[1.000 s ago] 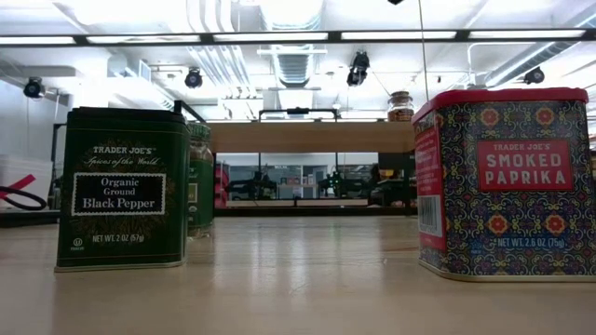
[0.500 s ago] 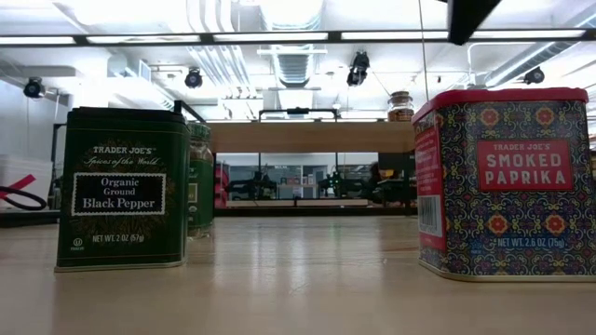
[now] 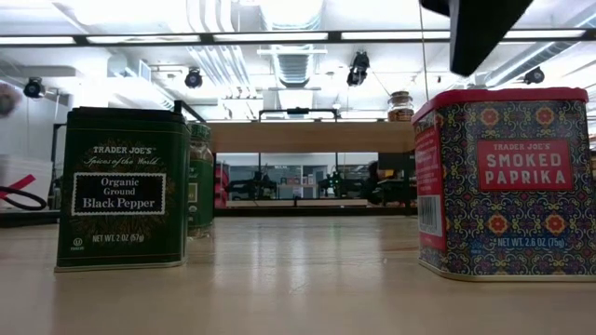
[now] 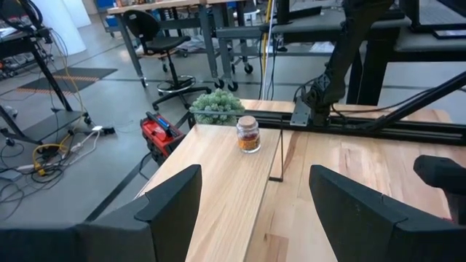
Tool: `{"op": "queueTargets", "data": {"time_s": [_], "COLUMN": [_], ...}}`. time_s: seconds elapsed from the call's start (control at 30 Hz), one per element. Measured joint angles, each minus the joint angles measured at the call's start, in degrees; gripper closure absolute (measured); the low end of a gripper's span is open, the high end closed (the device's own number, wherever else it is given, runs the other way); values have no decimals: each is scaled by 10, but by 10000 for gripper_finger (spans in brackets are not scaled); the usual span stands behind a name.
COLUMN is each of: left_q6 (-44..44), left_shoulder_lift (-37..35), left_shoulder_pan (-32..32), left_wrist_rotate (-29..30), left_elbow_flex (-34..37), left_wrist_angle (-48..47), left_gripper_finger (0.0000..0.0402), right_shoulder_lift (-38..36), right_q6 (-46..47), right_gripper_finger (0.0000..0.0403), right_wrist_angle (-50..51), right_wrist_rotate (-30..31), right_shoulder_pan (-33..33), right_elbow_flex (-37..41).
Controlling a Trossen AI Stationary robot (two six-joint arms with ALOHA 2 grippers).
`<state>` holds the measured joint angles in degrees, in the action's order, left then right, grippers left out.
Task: Shelf spices
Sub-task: Put the red seasoning can on the shelf
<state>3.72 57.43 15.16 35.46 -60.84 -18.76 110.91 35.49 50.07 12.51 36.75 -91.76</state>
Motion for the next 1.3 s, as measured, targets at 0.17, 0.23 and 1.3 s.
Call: {"op": "queueTargets", "data": {"time_s": [0.17, 0.23, 1.3], "left_q6": [4, 5, 5], "left_shoulder_lift": [0, 0, 0], "left_shoulder_pan": [0, 0, 0], "left_wrist_rotate": [0, 0, 0], "left_elbow_flex": [0, 0, 0], "left_wrist_angle": [-8, -8, -8], "left_gripper_finger": [157, 157, 157], "right_shoulder_lift": [15, 15, 17], "right_q6": [-7, -11, 7], "right_gripper_finger": [89, 89, 92], "right_wrist_angle": [3, 7, -140], "right_wrist_rotate": [34, 41, 4], "right_shoulder_pan": [0, 0, -22], "right_elbow_flex": [0, 0, 124]}}
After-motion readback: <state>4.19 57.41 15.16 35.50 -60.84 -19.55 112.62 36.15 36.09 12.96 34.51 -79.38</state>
